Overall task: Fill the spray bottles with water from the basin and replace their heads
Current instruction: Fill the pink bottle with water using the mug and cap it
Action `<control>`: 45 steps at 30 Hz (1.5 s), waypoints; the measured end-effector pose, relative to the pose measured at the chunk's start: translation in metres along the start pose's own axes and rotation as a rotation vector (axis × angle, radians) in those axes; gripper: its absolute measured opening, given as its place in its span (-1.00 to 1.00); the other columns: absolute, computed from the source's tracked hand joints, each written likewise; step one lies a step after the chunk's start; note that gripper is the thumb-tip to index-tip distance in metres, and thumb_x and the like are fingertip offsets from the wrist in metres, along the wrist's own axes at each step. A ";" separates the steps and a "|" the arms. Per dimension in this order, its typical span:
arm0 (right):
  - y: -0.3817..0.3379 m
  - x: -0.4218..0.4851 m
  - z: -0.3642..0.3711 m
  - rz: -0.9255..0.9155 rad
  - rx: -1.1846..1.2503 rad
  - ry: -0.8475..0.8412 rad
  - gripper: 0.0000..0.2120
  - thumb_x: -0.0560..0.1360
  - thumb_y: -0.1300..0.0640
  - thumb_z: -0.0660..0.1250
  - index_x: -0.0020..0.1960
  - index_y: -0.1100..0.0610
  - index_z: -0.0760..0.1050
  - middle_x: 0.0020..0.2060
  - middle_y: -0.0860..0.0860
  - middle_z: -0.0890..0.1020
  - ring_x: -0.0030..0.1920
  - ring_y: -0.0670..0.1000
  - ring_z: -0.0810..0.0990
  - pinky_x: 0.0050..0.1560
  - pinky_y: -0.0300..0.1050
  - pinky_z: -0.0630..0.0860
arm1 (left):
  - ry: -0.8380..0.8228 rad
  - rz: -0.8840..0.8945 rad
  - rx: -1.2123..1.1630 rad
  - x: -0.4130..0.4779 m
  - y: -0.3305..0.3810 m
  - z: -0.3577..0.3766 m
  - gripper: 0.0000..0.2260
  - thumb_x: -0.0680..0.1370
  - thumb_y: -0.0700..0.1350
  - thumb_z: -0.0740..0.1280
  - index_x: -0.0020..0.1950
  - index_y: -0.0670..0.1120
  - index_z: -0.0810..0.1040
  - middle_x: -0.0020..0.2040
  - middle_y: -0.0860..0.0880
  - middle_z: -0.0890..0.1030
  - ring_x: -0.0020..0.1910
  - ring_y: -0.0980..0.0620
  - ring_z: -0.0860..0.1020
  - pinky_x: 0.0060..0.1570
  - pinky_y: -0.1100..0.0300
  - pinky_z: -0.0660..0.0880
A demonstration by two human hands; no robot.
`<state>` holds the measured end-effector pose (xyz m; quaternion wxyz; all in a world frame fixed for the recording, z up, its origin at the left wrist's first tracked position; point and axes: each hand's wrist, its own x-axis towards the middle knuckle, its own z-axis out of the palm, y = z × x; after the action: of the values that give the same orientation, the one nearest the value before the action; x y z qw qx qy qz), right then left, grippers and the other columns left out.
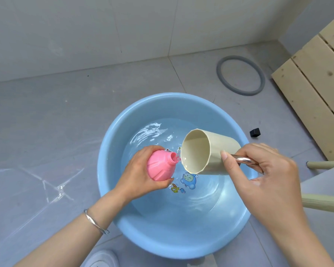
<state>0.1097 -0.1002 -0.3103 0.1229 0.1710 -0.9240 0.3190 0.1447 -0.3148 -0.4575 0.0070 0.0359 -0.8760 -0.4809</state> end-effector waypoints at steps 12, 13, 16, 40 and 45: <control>-0.005 0.000 0.006 -0.091 -0.121 0.009 -0.73 0.42 0.10 0.38 -0.39 0.14 0.41 -0.46 -0.07 0.46 -0.36 0.03 0.40 -0.19 -0.14 0.29 | -0.009 -0.012 -0.041 -0.001 0.002 0.000 -0.38 0.20 0.08 0.60 0.18 0.22 0.41 0.10 0.28 0.50 0.08 0.23 0.48 0.05 0.43 0.38; -0.005 0.000 0.006 -0.105 -0.130 0.009 -0.73 0.43 0.10 0.38 -0.39 0.15 0.42 -0.46 -0.06 0.46 -0.36 0.04 0.41 -0.19 -0.13 0.30 | -0.008 -0.008 -0.042 -0.001 0.002 0.000 -0.38 0.20 0.08 0.60 0.17 0.24 0.40 0.10 0.28 0.50 0.07 0.24 0.48 0.04 0.44 0.37; -0.005 0.000 0.007 -0.147 -0.157 0.012 -0.72 0.45 0.08 0.35 -0.38 0.16 0.43 -0.47 -0.02 0.48 -0.38 0.09 0.43 -0.18 -0.08 0.31 | -0.002 -0.001 -0.044 -0.001 0.003 0.000 -0.38 0.20 0.08 0.60 0.17 0.26 0.39 0.10 0.30 0.49 0.07 0.23 0.48 0.03 0.46 0.36; -0.007 0.000 0.015 -0.465 -0.280 0.090 -0.77 0.45 0.18 0.38 -0.35 0.20 0.49 -0.44 0.00 0.50 -0.31 0.03 0.31 -0.09 -0.14 0.25 | 0.008 -0.017 -0.060 0.000 0.002 -0.001 -0.38 0.20 0.13 0.58 0.18 0.22 0.42 0.09 0.27 0.51 0.08 0.16 0.50 0.07 0.28 0.44; -0.008 -0.001 0.017 -0.543 -0.303 0.112 -0.74 0.46 0.18 0.39 -0.38 0.20 0.49 -0.43 0.01 0.52 -0.29 0.03 0.34 -0.09 -0.13 0.27 | 0.002 -0.019 -0.070 0.000 0.001 0.000 -0.38 0.19 0.12 0.58 0.19 0.17 0.44 0.09 0.22 0.53 0.08 0.12 0.52 0.06 0.15 0.49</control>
<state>0.1113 -0.1164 -0.3194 0.2785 0.3734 -0.8734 0.1420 0.1446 -0.3144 -0.4561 0.0047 0.0445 -0.8583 -0.5112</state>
